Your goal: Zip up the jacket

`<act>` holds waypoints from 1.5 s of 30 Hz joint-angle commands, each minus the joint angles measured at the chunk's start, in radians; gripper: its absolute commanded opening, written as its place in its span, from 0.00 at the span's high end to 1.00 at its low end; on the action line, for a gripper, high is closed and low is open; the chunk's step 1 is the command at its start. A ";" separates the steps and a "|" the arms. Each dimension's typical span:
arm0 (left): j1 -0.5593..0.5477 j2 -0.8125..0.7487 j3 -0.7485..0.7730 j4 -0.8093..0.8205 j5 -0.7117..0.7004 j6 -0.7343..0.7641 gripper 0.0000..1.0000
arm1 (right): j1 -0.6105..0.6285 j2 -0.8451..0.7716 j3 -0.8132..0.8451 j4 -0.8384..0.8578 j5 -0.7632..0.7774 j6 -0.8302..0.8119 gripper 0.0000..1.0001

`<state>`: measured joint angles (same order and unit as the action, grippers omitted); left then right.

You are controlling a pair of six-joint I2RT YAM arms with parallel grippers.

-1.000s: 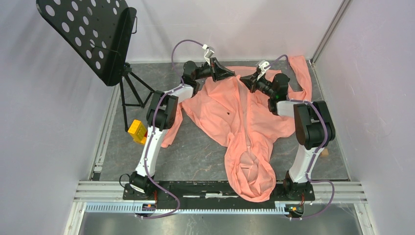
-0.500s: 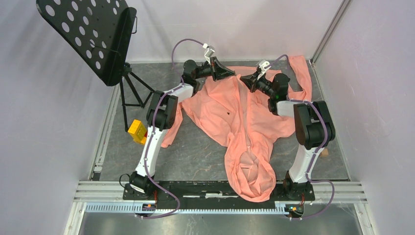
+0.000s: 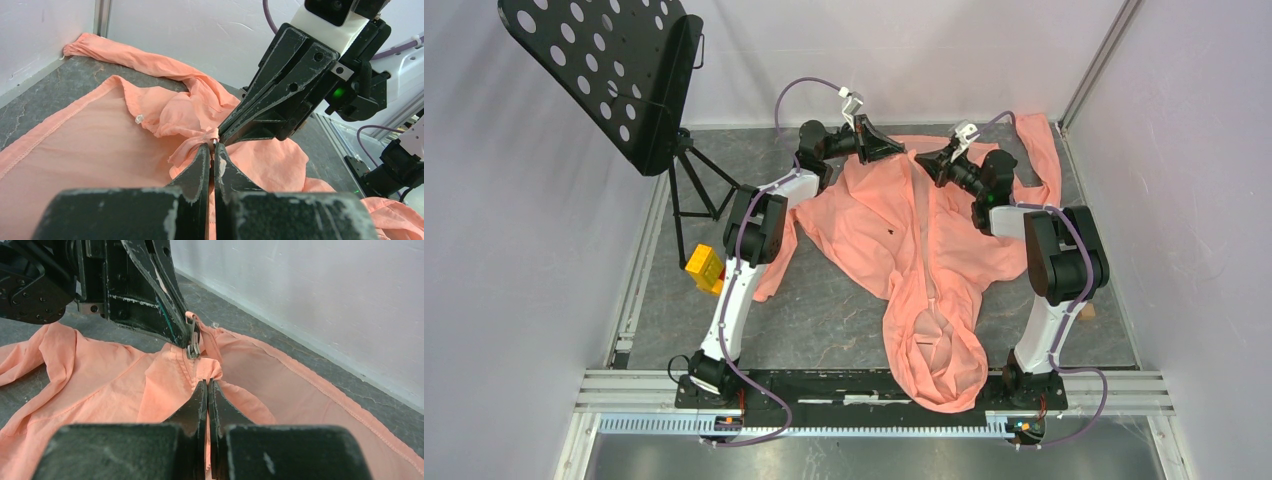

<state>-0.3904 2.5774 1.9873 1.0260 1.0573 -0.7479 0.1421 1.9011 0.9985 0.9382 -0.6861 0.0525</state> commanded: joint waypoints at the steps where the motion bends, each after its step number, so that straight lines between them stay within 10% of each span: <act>1: -0.005 -0.010 0.041 -0.003 0.021 0.001 0.98 | -0.002 -0.014 -0.001 0.086 0.007 0.029 1.00; 45: 0.010 0.023 0.082 0.041 0.020 -0.067 0.98 | -0.006 -0.028 -0.041 0.175 -0.014 0.051 1.00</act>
<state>-0.3874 2.5950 2.0365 1.0477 1.0760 -0.7971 0.1410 1.9011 0.9680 1.0317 -0.6842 0.0906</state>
